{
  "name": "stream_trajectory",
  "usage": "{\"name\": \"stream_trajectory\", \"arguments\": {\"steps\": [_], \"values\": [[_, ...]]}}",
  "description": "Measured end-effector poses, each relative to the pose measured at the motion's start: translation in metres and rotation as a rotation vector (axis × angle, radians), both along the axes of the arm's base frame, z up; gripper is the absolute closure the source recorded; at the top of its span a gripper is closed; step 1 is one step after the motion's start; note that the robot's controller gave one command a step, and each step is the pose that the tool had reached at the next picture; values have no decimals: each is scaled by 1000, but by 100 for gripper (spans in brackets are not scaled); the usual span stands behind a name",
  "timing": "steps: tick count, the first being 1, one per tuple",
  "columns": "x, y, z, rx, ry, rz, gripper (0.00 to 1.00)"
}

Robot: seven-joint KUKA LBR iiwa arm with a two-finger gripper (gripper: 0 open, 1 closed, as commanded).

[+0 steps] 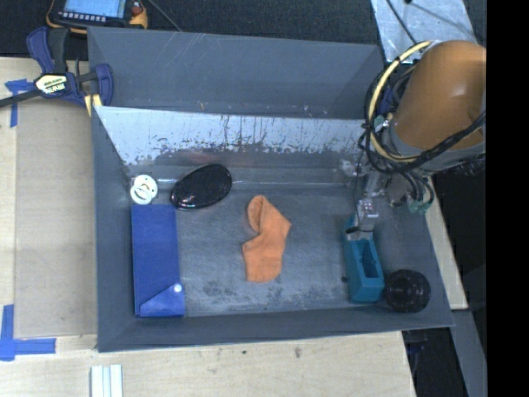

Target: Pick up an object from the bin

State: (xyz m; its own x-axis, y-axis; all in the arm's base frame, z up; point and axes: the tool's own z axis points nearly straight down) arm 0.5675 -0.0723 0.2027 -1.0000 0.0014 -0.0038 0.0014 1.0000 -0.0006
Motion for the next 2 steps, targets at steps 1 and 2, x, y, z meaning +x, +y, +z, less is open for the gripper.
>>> {"name": "stream_trajectory", "arguments": {"steps": [1,2], "values": [[8,49,-13,-1,1,51,0],[-41,61,-38,3,-1,-6,0]]}}
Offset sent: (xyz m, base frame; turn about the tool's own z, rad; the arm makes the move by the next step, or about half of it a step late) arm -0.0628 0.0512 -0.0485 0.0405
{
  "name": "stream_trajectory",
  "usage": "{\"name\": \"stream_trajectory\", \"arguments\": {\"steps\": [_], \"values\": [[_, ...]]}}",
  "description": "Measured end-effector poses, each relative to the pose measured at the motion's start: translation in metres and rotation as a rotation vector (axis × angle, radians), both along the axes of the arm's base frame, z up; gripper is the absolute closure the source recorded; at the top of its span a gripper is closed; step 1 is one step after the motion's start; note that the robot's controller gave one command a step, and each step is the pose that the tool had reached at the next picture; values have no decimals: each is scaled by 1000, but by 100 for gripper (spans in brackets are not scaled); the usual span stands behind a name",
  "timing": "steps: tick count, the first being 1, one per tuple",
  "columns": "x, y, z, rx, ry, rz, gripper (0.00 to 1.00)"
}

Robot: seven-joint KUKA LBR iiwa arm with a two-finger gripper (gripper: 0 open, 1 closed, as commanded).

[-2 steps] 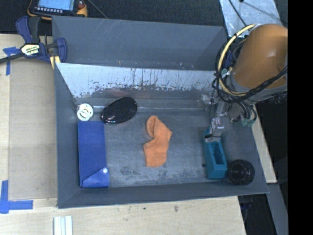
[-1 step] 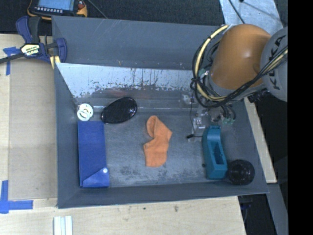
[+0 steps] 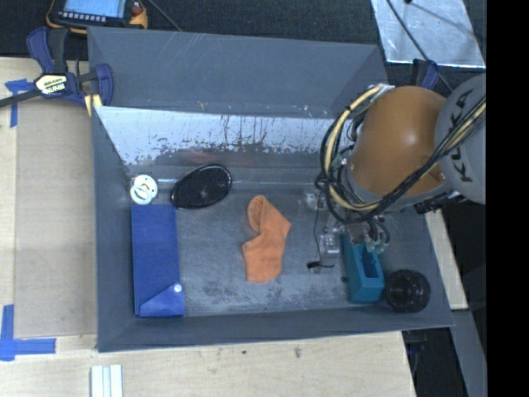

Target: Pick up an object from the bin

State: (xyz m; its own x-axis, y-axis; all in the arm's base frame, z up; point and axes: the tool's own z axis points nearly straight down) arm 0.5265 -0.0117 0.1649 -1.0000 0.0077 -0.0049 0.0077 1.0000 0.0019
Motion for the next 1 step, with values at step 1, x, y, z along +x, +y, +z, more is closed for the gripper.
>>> {"name": "stream_trajectory", "arguments": {"steps": [1], "values": [[17,28,-10,-3,6,19,0]]}}
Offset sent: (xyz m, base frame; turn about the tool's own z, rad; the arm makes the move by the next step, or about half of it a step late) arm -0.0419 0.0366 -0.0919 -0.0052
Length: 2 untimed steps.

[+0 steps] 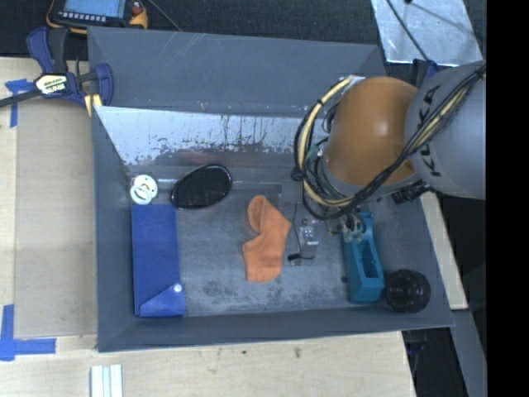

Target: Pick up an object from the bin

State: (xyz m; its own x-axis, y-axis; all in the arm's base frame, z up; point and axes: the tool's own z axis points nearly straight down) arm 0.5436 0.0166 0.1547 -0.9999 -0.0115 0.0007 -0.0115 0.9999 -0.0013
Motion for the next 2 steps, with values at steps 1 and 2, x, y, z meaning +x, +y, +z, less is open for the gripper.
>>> {"name": "stream_trajectory", "arguments": {"steps": [1,2], "values": [[-15,9,-42,3,-14,15,0],[-32,9,-57,1,-6,2,0]]}}
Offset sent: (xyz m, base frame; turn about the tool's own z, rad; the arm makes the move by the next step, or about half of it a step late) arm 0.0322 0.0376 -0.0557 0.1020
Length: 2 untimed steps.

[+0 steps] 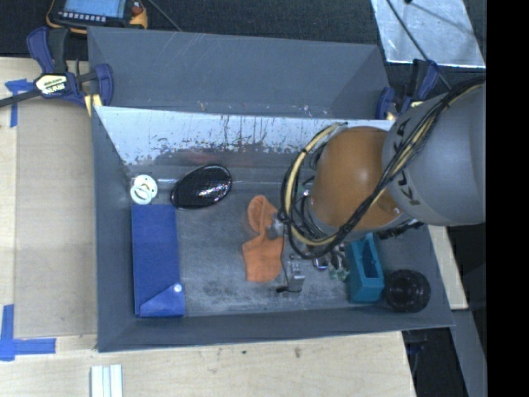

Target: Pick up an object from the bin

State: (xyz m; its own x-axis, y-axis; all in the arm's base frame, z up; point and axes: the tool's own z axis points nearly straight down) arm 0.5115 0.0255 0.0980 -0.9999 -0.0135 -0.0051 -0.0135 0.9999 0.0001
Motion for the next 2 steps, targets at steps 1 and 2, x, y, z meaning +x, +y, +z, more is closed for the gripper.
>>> {"name": "stream_trajectory", "arguments": {"steps": [1,2], "values": [[-13,6,5,-1,12,105,0],[41,8,12,0,1,169,0]]}}
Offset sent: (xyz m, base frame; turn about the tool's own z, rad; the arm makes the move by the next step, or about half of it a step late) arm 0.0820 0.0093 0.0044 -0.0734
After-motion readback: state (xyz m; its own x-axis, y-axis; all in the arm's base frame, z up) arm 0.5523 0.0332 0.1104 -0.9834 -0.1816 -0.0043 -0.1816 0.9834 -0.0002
